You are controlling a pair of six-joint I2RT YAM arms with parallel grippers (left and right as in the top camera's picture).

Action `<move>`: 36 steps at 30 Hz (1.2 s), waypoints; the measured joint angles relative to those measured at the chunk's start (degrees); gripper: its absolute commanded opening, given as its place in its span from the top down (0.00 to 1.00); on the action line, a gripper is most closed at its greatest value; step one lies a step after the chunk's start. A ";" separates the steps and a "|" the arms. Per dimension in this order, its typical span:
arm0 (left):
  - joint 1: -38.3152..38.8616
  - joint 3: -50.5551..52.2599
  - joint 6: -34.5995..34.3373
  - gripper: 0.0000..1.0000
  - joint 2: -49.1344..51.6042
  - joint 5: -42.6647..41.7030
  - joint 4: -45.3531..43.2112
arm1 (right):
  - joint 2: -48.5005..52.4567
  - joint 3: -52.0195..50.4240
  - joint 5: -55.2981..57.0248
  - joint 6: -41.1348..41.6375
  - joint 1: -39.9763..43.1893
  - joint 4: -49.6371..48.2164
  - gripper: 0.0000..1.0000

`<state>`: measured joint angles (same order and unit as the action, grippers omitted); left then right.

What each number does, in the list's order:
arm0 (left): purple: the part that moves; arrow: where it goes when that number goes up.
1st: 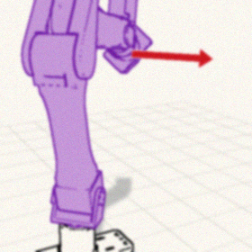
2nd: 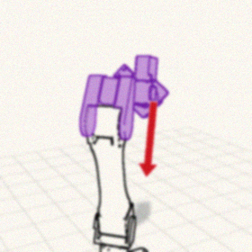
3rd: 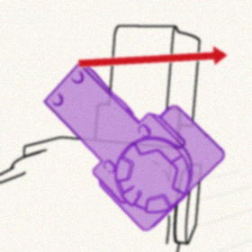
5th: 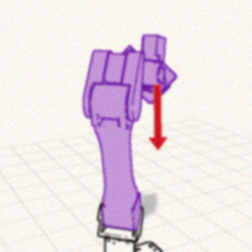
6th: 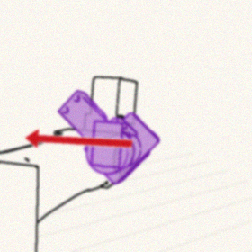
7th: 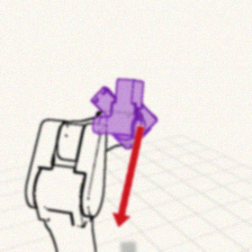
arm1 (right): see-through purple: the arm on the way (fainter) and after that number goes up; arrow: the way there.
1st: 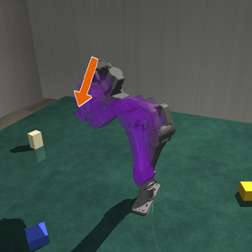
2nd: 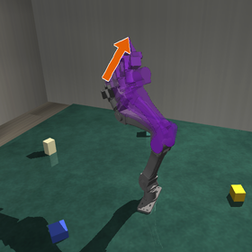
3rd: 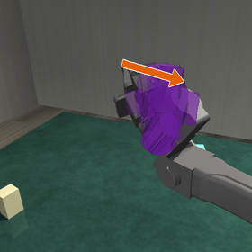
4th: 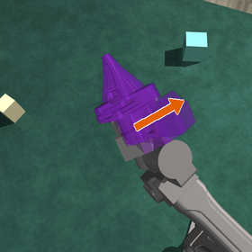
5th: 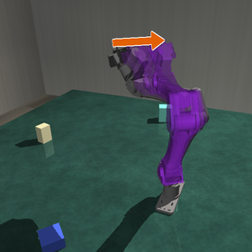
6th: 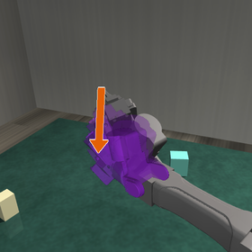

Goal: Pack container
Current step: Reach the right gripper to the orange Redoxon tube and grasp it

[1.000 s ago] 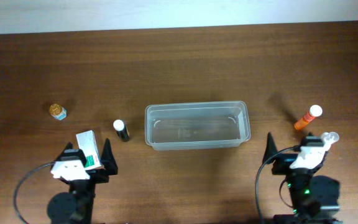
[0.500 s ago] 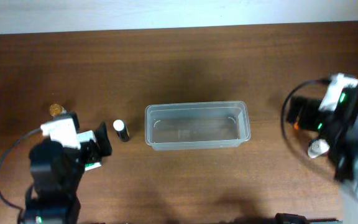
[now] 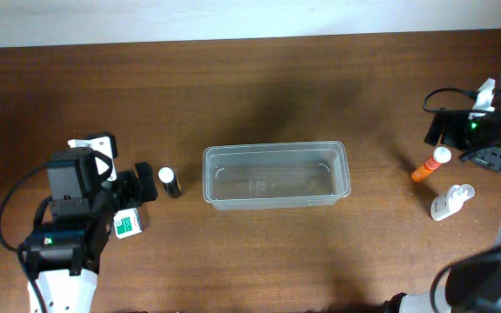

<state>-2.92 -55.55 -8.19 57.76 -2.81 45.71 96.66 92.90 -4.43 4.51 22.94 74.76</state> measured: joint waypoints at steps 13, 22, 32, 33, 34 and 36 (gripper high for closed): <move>0.00 -0.07 0.00 0.01 0.50 0.00 0.00 | 12.81 0.00 -0.39 -0.11 0.02 -0.90 0.31; 0.00 -0.07 0.00 0.01 0.50 0.00 -0.02 | 13.60 -0.02 -0.68 0.15 0.02 -0.81 0.43; 0.00 -0.07 0.00 0.01 0.55 0.00 -0.02 | 13.60 -0.02 -0.66 0.04 0.02 -0.46 0.58; 0.00 -0.07 0.00 0.01 0.55 0.00 0.00 | 13.60 -0.02 -0.63 0.00 0.02 -0.48 0.58; 0.00 -0.07 0.00 0.01 0.55 0.00 -0.02 | 13.60 0.00 -0.52 0.04 0.02 -0.57 0.60; 0.00 -0.07 0.00 0.01 0.55 0.00 -0.02 | 13.60 -0.02 0.07 -0.02 0.02 -0.70 0.62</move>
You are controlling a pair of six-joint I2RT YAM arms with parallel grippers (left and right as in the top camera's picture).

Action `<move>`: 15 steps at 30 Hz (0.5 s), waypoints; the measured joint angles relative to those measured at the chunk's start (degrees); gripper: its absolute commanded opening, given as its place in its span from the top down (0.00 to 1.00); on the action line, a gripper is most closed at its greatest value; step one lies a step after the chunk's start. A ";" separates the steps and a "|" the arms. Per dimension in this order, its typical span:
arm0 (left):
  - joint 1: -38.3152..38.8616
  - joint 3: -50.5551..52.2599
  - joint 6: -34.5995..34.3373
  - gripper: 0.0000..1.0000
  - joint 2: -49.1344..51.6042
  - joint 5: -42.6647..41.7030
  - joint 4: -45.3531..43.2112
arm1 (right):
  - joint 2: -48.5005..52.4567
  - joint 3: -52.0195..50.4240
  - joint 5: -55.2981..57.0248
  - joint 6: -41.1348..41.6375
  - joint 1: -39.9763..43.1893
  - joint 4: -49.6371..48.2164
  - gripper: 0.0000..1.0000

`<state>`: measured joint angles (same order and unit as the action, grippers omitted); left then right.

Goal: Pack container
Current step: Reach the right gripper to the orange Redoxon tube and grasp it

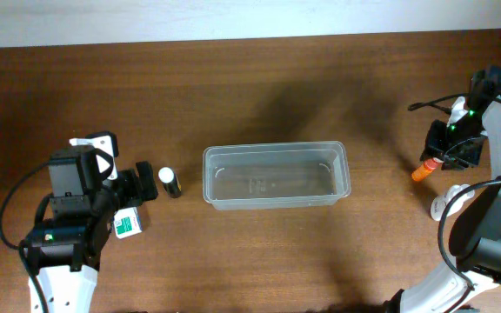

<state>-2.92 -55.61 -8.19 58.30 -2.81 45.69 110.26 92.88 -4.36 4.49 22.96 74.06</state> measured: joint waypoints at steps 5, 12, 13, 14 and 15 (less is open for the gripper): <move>0.00 0.00 0.00 0.01 0.00 0.00 0.02 | 0.00 0.00 0.87 -0.02 0.00 -0.52 0.69; 0.00 0.00 0.00 0.01 0.00 0.00 0.00 | 0.00 0.00 1.90 -0.02 0.00 -1.05 0.77; 0.00 0.00 0.00 0.00 0.00 0.00 0.00 | 0.00 0.00 2.03 -0.02 0.00 -1.05 0.78; 0.00 0.00 0.00 0.01 0.00 0.00 0.00 | 0.00 0.00 2.19 0.00 0.00 -1.07 0.79; 0.00 0.00 0.00 0.01 0.00 0.00 0.00 | 0.00 0.00 2.19 0.00 0.00 -1.11 0.80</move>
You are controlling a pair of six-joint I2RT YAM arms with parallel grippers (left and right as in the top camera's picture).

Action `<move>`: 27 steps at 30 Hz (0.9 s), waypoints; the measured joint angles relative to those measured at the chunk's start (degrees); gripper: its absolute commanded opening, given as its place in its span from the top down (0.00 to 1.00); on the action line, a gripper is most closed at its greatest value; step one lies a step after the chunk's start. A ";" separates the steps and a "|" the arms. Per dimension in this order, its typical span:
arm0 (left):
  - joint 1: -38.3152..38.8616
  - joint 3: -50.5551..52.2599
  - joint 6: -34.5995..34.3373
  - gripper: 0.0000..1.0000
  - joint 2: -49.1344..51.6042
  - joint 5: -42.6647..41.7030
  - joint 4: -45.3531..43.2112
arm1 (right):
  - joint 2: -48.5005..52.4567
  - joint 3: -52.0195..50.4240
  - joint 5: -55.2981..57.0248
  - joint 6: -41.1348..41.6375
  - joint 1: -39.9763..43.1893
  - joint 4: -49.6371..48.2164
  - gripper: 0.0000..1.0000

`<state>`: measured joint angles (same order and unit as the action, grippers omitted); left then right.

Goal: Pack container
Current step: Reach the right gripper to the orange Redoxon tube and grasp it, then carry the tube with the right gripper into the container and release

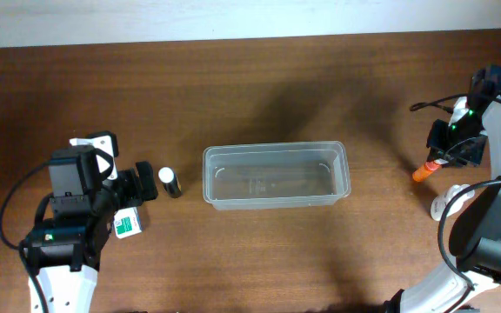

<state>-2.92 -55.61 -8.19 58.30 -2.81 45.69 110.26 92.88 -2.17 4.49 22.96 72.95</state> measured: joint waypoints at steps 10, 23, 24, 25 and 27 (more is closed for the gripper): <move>0.00 0.00 -0.02 0.01 0.00 0.00 0.00 | -0.22 0.79 0.42 -0.28 -0.81 2.38 0.84; 0.00 -0.02 0.00 0.01 0.00 0.00 -0.02 | -19.76 4.81 -3.41 -4.70 -15.87 9.01 0.86; 0.00 -0.02 0.00 0.01 0.00 0.00 -0.02 | -21.62 4.96 -3.56 -4.76 -17.53 9.03 0.86; 0.00 -0.02 0.00 0.01 0.00 0.00 -0.04 | -23.08 5.18 -3.74 -4.83 -19.06 9.16 0.86; 0.00 -0.02 0.00 0.01 0.00 0.00 -0.04 | -25.14 5.44 -3.98 -4.94 -22.32 9.20 0.86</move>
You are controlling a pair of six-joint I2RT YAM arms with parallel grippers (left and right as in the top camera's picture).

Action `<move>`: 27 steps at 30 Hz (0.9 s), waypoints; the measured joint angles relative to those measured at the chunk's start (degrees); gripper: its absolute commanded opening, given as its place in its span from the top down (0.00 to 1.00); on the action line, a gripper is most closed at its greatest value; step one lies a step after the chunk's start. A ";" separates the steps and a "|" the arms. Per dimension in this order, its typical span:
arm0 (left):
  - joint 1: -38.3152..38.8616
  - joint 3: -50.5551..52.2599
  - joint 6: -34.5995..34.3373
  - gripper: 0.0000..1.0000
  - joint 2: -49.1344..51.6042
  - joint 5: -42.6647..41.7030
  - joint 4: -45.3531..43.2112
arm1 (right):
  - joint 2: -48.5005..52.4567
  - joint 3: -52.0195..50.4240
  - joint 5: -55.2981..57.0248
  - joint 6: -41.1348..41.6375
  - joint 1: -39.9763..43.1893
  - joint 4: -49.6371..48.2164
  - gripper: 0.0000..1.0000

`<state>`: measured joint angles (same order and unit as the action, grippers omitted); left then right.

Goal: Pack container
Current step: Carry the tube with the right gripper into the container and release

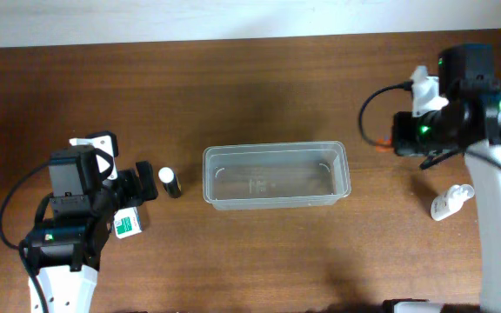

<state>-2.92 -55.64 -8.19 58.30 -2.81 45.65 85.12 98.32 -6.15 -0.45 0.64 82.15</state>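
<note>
A clear plastic container [277, 198] lies at the table's centre with nothing in it. My right gripper [394, 142] hangs to the right of the container and is shut on an orange tube [381, 143]. Only the tube's orange end shows past the fingers. A white bottle [452, 202] lies on the table at the right. My left gripper [144, 185] is open at the left. A small black bottle with a white cap [170, 182] stands just beyond its fingertips. A green and white box [127, 224] lies beside the left arm.
A white object [94, 141] lies behind the left arm. The right arm's cable [368, 109] arcs over the table to the right of the container. The table's back edge meets a white wall.
The orange tube has left the table at the far right and is now held in my right gripper, which has moved left toward the container. The left arm has not moved.
My right gripper was first at the far right edge, just behind the orange tube lying on the table. At the two later moments it was down on the tube's white-capped end. Now it holds the tube off the table, nearer the container. The left arm stayed still throughout.
</note>
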 measured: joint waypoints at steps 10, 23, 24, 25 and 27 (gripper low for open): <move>0.00 0.00 0.00 0.01 0.00 0.00 0.02 | 5.16 0.02 -0.24 1.36 -11.54 -2.05 0.85; 0.00 0.00 0.00 0.01 0.00 0.00 0.02 | 21.16 -0.46 1.62 3.93 -15.34 -4.72 0.86; 0.00 0.00 0.00 0.01 0.00 0.00 0.00 | 22.14 -0.52 1.81 4.13 -15.34 -5.46 0.86; 0.00 0.00 0.00 0.01 0.00 0.02 0.04 | 23.02 -0.59 2.01 4.37 -15.34 -6.36 0.86; 0.00 0.00 0.00 0.01 0.00 0.26 0.02 | 24.48 -0.72 2.23 4.61 -15.34 -8.04 0.86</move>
<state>-2.92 -55.64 -8.19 58.30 -2.55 45.67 109.60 97.60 -3.92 4.16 -14.70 74.11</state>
